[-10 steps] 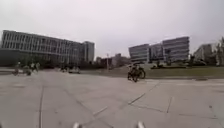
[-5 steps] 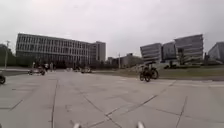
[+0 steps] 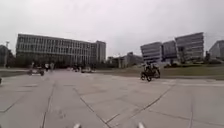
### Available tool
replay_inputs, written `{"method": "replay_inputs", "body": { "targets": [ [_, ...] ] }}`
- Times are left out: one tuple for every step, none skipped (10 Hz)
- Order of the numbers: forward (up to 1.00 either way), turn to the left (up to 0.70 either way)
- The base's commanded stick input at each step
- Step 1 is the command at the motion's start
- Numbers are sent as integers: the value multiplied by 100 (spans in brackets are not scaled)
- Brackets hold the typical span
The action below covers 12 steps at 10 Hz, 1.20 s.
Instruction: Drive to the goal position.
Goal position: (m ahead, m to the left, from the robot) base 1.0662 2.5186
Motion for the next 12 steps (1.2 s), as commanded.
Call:
{"method": "replay_inputs", "body": {
  "targets": [
    [50,1],
    [50,24],
    [50,25],
    [50,25],
    [50,25],
    [50,25],
    [50,25],
    [50,25],
    [50,25],
    [50,25],
    [50,25],
    [50,25]
  ]
}}
